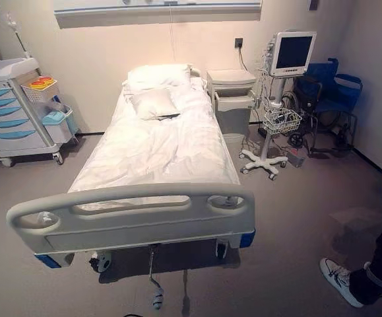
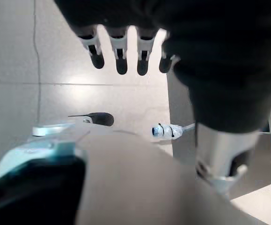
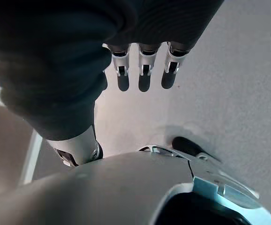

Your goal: Raise the hospital bed

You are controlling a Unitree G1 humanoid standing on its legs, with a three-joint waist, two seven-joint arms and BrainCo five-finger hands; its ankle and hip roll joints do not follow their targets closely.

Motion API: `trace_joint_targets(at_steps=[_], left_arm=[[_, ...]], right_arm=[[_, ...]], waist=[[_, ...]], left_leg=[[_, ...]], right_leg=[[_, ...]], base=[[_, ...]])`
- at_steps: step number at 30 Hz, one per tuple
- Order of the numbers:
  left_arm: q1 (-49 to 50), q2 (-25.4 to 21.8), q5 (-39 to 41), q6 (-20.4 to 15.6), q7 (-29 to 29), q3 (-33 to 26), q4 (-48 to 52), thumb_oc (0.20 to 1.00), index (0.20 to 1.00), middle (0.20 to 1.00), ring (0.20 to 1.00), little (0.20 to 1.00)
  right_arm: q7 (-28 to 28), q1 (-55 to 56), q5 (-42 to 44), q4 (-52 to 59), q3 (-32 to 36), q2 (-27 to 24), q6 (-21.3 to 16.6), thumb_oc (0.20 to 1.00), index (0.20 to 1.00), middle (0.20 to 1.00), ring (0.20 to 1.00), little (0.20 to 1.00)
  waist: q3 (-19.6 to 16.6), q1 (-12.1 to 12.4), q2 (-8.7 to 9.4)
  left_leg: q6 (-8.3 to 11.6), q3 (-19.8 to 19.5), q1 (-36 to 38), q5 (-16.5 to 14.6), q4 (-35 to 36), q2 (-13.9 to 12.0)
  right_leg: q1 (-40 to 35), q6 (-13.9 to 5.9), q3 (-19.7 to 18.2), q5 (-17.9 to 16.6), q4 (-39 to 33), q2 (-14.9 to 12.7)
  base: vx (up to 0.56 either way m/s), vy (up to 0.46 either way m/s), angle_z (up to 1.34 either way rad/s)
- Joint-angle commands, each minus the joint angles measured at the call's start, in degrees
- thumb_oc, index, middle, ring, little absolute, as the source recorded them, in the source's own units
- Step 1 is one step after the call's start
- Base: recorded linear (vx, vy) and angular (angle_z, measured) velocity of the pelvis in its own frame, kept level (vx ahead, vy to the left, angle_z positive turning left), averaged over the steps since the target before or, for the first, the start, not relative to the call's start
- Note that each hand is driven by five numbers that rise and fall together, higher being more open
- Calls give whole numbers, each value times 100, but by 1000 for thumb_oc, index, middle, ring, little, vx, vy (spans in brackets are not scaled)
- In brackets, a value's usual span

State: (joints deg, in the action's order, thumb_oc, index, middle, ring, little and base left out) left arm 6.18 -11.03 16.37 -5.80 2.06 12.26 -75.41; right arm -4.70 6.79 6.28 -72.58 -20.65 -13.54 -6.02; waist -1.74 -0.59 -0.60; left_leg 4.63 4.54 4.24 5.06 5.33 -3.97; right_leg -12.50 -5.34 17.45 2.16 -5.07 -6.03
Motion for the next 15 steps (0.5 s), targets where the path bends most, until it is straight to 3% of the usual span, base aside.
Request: trace_joint_targets(at_steps=[1, 15], left_arm=[[-486, 224, -353, -85, -72, -129, -255, 1000, 1000, 1000, 1000, 1000], [-462, 231, -321, -78, -110, -143, -279, 1000, 1000, 1000, 1000, 1000]], right_arm=[[60, -477, -34, -224, -7, 249, -42, 1000, 1000, 1000, 1000, 1000], [73, -452, -37, -225, 22, 240, -46, 1000, 1000, 1000, 1000, 1000]], waist=[[343, 105, 230], [325, 112, 232]], left_leg=[[-313, 19, 442, -397, -70, 406], [-318, 10, 493, -423, -64, 412]], right_leg=[[427, -267, -157, -642, 243, -180], [373, -273, -143, -622, 242, -193]], base=[[79, -102, -1], [0, 0, 0]])
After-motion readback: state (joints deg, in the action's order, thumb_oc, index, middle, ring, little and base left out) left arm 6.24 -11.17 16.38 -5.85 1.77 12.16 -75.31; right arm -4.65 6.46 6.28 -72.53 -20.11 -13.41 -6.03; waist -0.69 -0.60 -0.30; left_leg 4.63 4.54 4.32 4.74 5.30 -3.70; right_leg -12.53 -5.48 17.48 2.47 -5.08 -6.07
